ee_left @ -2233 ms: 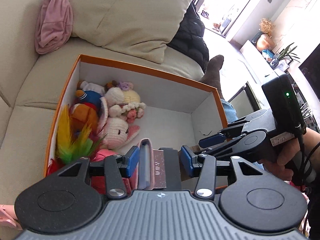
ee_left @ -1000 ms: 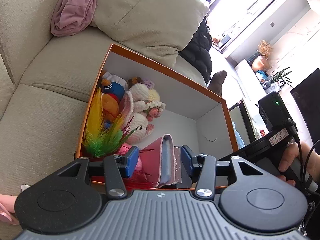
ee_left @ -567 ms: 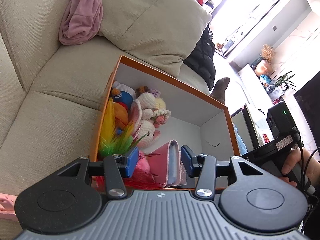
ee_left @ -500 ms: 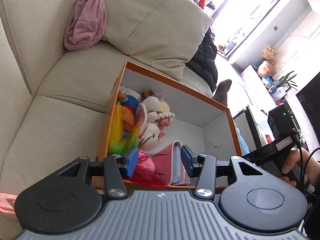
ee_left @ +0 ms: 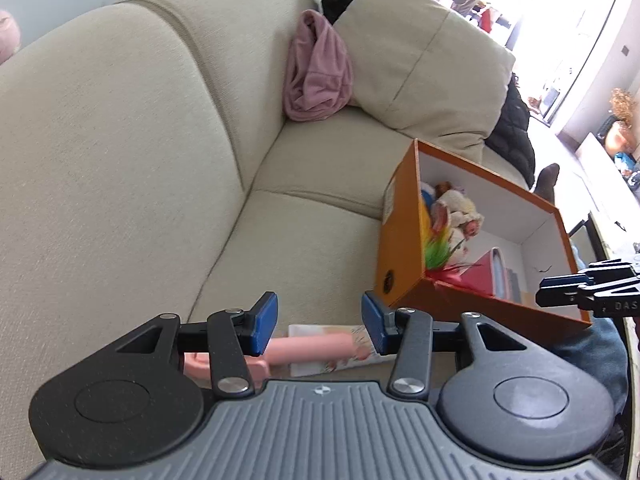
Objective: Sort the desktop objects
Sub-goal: 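Withdraw both tools from the orange box toward the pink selfie stick, then grasp the pink selfie stick with the left tool while the right tool grasps the Vaseline tube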
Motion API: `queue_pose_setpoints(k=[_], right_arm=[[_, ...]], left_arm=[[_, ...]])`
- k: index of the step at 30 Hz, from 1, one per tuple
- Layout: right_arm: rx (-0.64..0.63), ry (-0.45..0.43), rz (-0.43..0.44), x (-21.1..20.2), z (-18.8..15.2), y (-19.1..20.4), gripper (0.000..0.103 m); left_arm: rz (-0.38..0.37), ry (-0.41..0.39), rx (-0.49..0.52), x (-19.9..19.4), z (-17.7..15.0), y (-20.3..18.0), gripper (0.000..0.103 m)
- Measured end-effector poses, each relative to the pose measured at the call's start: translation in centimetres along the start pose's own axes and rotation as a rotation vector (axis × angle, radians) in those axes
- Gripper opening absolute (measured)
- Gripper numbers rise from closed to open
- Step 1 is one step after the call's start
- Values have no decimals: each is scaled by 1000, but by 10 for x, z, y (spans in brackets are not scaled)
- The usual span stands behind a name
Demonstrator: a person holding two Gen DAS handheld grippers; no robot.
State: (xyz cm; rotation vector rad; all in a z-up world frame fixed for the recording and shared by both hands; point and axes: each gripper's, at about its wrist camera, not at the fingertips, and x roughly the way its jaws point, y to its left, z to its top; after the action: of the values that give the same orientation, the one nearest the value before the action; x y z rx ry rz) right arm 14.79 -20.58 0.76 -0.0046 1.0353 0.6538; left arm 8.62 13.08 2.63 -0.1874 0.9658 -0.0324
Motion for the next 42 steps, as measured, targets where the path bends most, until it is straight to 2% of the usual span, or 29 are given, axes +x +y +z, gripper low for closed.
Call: queue_pose_setpoints(k=[4, 9, 14, 23, 28, 36, 37, 39, 42], right_arm=[[-122, -9, 51, 22, -2, 45, 27], [-228, 28, 73, 62, -1, 86, 27], [-358, 76, 32, 102, 0, 113, 27], [-479, 150, -1, 149, 11, 128, 30], [-522, 181, 11, 160, 16, 132, 29], [-542, 214, 40, 169, 17, 131, 29], [-543, 217, 43, 171, 17, 131, 29], [-544, 221, 49, 173, 17, 130, 29], [-535, 231, 56, 181, 17, 125, 30]], left_arm=[[45, 41, 4, 3, -17, 17, 54], [88, 89, -3, 21, -25, 34, 54], [93, 124, 151, 42, -22, 33, 54], [27, 193, 356, 69, -13, 39, 54], [-2, 223, 513, 75, -17, 35, 54], [-58, 300, 699, 94, -13, 21, 54], [-66, 319, 709, 98, -12, 21, 53], [-87, 348, 721, 105, -11, 19, 43], [-99, 367, 712, 111, -10, 19, 38]])
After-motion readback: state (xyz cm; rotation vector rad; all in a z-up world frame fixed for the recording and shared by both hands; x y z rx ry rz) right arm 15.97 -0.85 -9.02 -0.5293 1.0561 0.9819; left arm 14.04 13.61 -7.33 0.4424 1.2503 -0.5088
